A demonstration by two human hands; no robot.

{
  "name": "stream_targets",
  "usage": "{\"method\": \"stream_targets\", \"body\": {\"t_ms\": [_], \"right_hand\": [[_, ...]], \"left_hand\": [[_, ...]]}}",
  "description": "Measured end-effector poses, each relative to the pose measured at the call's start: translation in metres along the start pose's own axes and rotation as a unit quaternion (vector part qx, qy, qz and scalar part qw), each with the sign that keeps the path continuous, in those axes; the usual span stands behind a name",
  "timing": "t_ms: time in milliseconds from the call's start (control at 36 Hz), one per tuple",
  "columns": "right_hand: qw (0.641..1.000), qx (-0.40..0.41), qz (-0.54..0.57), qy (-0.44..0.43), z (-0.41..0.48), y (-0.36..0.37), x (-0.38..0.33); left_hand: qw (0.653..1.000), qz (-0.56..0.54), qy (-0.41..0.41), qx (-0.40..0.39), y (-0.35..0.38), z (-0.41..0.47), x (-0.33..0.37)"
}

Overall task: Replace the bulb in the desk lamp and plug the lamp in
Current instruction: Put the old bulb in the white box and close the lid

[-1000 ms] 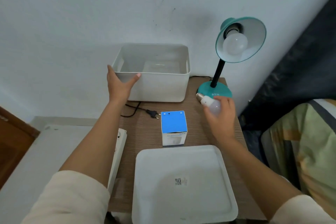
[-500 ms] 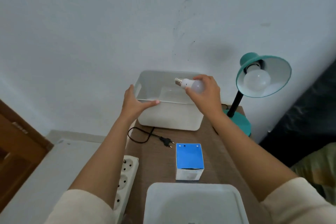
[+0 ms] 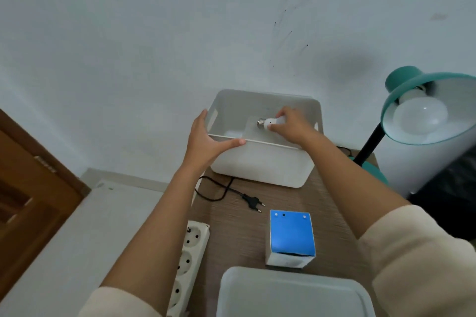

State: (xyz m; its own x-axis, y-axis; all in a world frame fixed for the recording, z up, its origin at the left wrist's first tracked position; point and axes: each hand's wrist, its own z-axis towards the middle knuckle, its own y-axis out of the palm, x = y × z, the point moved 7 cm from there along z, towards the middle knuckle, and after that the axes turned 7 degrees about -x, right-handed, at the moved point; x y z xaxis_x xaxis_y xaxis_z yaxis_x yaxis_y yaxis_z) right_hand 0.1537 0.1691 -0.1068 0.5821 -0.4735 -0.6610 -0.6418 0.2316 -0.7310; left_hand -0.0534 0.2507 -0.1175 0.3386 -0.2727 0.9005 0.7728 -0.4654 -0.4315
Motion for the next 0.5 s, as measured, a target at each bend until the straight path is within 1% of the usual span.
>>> {"method": "stream_targets", "body": {"t_ms": [222, 500], "right_hand": [[1.0, -0.013, -0.025, 0.006, -0.01, -0.009, 0.008], [0.998, 0.002, -0.059, -0.002, -0.009, -0.016, 0.0]], "left_hand": [[1.0, -0.001, -0.003, 0.005, 0.0, -0.002, 0.002], [1.0, -0.01, -0.02, 0.001, 0.002, -0.007, 0.001]]}}
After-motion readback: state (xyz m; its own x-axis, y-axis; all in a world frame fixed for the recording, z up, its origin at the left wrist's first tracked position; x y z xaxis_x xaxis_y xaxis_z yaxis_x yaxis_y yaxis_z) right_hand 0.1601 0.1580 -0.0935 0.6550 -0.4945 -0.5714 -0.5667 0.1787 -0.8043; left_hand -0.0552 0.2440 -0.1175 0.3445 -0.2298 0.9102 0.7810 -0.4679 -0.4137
